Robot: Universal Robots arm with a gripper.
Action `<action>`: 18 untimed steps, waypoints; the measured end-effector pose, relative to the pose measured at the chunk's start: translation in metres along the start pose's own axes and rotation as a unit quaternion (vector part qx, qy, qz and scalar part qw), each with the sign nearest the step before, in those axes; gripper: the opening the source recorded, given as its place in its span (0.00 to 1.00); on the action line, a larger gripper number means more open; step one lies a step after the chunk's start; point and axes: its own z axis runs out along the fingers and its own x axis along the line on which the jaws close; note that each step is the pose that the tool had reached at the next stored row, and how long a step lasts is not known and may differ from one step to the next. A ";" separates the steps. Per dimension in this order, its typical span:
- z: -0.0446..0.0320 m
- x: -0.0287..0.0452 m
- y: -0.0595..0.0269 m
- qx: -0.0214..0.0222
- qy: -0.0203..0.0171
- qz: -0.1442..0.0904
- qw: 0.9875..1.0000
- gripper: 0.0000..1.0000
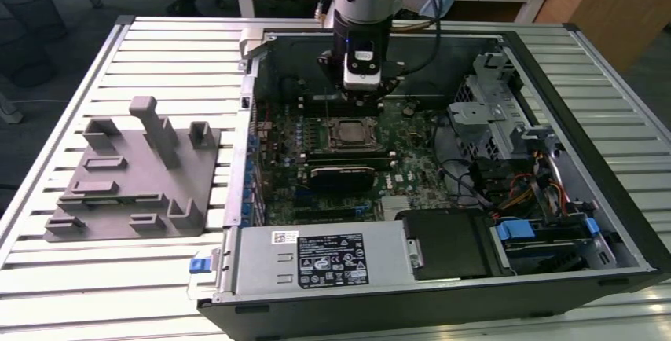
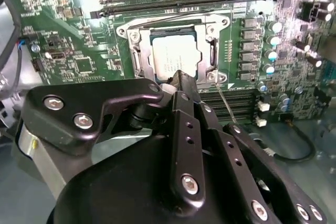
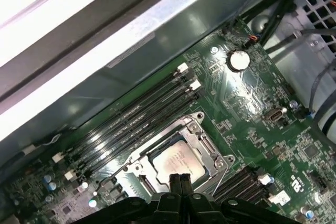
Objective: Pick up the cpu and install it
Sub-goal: 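Install the first cpu locking lever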
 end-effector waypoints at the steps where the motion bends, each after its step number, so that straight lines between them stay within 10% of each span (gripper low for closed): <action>1: 0.0001 0.0000 0.0000 0.000 0.000 -0.009 1.000 0.11; 9: -0.0063 0.0000 0.0001 -0.001 0.001 -0.076 0.997 0.11; 18: -0.0140 -0.0001 0.0001 -0.002 0.002 -0.167 0.986 0.11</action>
